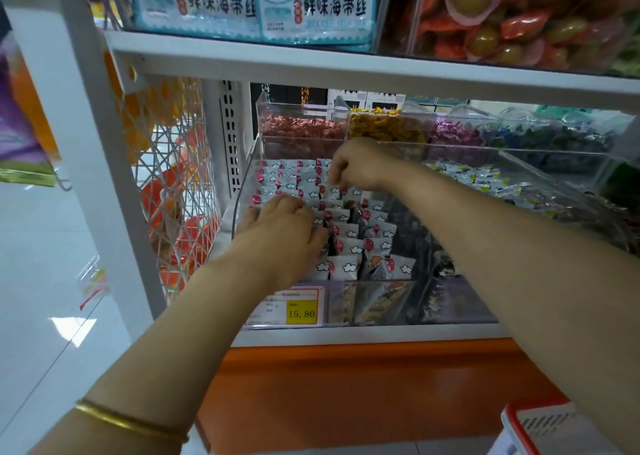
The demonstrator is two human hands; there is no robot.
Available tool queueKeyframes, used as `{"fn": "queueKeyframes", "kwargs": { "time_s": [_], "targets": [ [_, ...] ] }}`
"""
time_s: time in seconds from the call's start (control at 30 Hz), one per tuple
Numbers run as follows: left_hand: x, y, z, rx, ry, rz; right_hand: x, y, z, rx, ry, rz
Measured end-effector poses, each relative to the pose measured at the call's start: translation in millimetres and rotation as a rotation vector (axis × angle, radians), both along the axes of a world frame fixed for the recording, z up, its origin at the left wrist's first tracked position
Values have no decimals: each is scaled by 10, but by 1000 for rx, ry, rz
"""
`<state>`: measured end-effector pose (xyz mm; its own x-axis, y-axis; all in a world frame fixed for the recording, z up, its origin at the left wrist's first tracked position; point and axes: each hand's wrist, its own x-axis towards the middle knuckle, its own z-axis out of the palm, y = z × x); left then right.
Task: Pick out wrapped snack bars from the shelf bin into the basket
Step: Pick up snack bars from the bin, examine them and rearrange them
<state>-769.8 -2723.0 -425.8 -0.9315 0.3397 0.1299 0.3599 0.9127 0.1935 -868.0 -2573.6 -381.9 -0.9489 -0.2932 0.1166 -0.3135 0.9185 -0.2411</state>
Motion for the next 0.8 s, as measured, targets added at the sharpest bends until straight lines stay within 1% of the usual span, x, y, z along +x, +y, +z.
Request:
{"fn": "queueKeyframes", "kwargs": {
  "time_s": [0.07,0.13,0.23,0.3,0.37,0.43,0.47,0.53,0.67,0.7,0.8],
  "targets": [
    [-5,5,-16,-1,-3,8,-40,10,-43,-5,90,-55],
    [-11,12,-30,3,-7,18,-73,-2,-112,81,150,-56],
    [-8,19,-32,15,2,22,-114,-44,-209,270,191,-56],
    [-4,22,-29,17,3,27,-126,-68,-238,261,194,-71],
    [-5,25,-30,31,12,36,-115,-70,-216,99,133,-65],
    [-11,27,-33,67,40,49,-76,-63,-148,-155,89,-44],
    [-13,27,-32,90,59,57,-51,-51,-100,-268,106,-44],
    [-20,21,-27,155,95,73,26,-16,-27,-399,206,-70],
    [16,20,51,370,198,92,282,72,-40,-414,395,-129],
    [36,24,79,421,224,99,385,98,-46,-479,451,-142],
    [116,21,152,577,228,120,730,177,-13,-804,576,-183]
  ]
}}
